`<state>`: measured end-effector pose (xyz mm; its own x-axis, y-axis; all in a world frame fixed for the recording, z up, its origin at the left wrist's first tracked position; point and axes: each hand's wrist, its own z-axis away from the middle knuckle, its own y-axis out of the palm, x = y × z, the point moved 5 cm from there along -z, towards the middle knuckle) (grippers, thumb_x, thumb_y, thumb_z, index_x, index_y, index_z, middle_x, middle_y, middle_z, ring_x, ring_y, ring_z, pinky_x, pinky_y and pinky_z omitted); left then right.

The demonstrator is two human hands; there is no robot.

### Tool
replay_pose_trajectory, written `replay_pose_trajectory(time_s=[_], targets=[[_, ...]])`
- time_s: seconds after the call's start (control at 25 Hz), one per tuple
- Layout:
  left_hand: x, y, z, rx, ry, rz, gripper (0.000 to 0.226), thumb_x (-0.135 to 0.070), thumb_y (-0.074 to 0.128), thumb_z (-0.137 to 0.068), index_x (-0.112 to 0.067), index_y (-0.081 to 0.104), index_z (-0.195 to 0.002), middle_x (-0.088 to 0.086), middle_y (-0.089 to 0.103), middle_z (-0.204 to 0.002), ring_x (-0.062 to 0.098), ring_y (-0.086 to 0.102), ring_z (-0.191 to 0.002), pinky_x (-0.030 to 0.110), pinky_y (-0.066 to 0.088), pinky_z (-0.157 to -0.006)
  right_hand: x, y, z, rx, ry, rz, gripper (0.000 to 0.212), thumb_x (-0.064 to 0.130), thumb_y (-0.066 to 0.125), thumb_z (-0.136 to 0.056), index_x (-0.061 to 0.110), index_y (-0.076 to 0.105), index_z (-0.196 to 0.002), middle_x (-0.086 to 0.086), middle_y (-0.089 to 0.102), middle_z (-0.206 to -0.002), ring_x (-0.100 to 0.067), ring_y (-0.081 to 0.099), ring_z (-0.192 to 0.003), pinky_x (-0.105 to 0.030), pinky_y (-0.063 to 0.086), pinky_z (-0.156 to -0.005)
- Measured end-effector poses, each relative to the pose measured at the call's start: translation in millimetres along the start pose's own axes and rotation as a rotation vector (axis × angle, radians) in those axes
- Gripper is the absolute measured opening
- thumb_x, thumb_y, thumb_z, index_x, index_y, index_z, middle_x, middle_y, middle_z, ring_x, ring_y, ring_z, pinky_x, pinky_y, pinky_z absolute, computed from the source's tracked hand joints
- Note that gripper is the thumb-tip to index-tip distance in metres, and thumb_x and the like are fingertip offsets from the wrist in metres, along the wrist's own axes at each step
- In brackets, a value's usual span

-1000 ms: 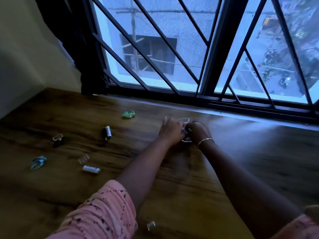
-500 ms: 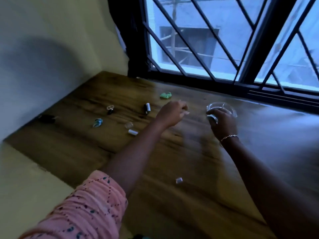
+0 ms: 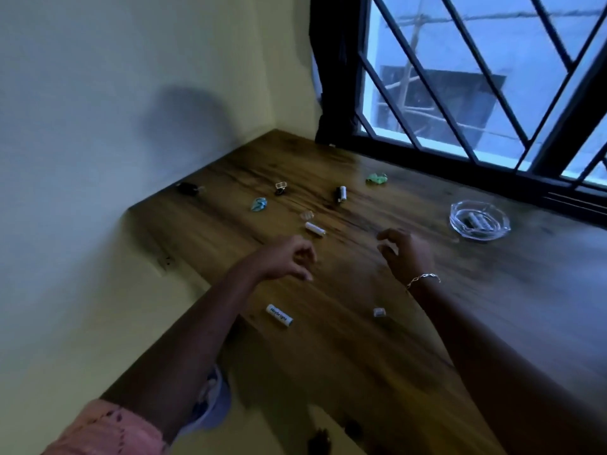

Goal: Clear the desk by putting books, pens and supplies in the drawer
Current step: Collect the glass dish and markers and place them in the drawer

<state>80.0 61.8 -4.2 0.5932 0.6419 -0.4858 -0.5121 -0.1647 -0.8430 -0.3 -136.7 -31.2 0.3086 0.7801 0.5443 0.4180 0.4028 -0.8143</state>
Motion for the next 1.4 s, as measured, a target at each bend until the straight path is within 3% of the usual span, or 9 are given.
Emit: replay_pose_trajectory(time_s=[0.12,0.28,0.52,0.72,1.0,1.08,1.16,1.28,1.4], targets=[[17,16,27,0.185,-0.095,-0.268,0.056,-0.019,0.077,-0.073,-0.018,0.051,-0.122,0.004,0.045,-0.130,0.020,0.043,-0.121,0.030,0.040,-0.092,17,13,1,0.057,-0.052,0.011,0.025,0.013,0.058,-0.087,0.015,0.064,-0.112,-0.012,0.065,-0.116,-0.030,0.058,-0.108,-0.034,0.044,-0.086],[24,33,34,0.240,-0.060,-0.394,0.060,-0.020,0.071,-0.080,-0.014,0.042,-0.133,0.007,0.040,-0.139,0.023,0.039,-0.125,0.027,0.037,-0.093,34,26,-8,0.099,-0.107,0.041,0.028,0.014,0.057,-0.087,0.017,0.061,-0.114,-0.013,0.065,-0.114,-0.030,0.060,-0.104,-0.039,0.050,-0.086],[30,27,11,0.232,0.051,-0.310,0.028,-0.026,0.055,-0.093,-0.008,0.056,-0.114,0.009,0.058,-0.119,0.024,0.054,-0.109,0.031,0.041,-0.085,59,54,-34,0.181,-0.154,0.116,0.031,0.016,0.054,-0.087,0.019,0.059,-0.117,-0.011,0.064,-0.117,-0.030,0.059,-0.106,-0.032,0.047,-0.079],[41,-13,-30,0.204,0.145,-0.238,0.022,-0.022,0.055,-0.092,-0.006,0.057,-0.106,0.010,0.060,-0.113,0.023,0.056,-0.103,0.027,0.038,-0.078,81,92,-65,0.276,-0.205,0.202,0.034,0.020,0.051,-0.089,0.016,0.054,-0.122,-0.013,0.056,-0.122,-0.032,0.056,-0.108,-0.035,0.047,-0.082],[50,-28,-80,0.360,0.147,-0.167,0.025,-0.011,0.055,-0.091,-0.007,0.055,-0.116,0.008,0.057,-0.123,0.022,0.055,-0.109,0.024,0.038,-0.077,79,130,-84,0.370,-0.207,0.302,0.043,0.030,0.055,-0.088,0.013,0.050,-0.127,-0.013,0.049,-0.125,-0.032,0.047,-0.116,-0.036,0.045,-0.088],[39,-34,-96,0.339,0.255,-0.206,0.022,-0.010,0.057,-0.090,-0.005,0.058,-0.112,0.009,0.059,-0.118,0.020,0.056,-0.105,0.021,0.036,-0.074,72,120,-85,0.294,-0.152,0.212,0.040,0.025,0.059,-0.085,0.012,0.054,-0.123,-0.012,0.051,-0.123,-0.032,0.049,-0.113,-0.033,0.043,-0.088],[22,-39,-114,0.275,0.360,-0.187,0.016,-0.011,0.059,-0.089,-0.003,0.062,-0.103,0.012,0.062,-0.109,0.018,0.058,-0.096,0.023,0.039,-0.069,57,92,-86,0.103,-0.084,0.125,0.030,0.018,0.059,-0.085,0.012,0.061,-0.114,-0.012,0.057,-0.116,-0.033,0.056,-0.102,-0.033,0.045,-0.081],[-20,-38,-148,0.142,0.478,-0.156,0.016,-0.011,0.061,-0.087,-0.006,0.061,-0.103,0.011,0.063,-0.108,0.022,0.058,-0.100,0.030,0.044,-0.081,14,32,-91,-0.189,0.069,0.099,0.019,0.006,0.061,-0.083,0.007,0.068,-0.100,-0.018,0.065,-0.096,-0.039,0.062,-0.083,-0.038,0.048,-0.069],[-84,-17,-177,0.008,0.674,-0.283,0.014,-0.011,0.054,-0.090,-0.011,0.057,-0.104,0.010,0.061,-0.109,0.027,0.056,-0.100,0.032,0.039,-0.074,-43,-32,-92,-0.338,0.282,0.160,0.016,0.008,0.059,-0.085,0.004,0.069,-0.098,-0.020,0.064,-0.096,-0.040,0.061,-0.086,-0.037,0.045,-0.069]])
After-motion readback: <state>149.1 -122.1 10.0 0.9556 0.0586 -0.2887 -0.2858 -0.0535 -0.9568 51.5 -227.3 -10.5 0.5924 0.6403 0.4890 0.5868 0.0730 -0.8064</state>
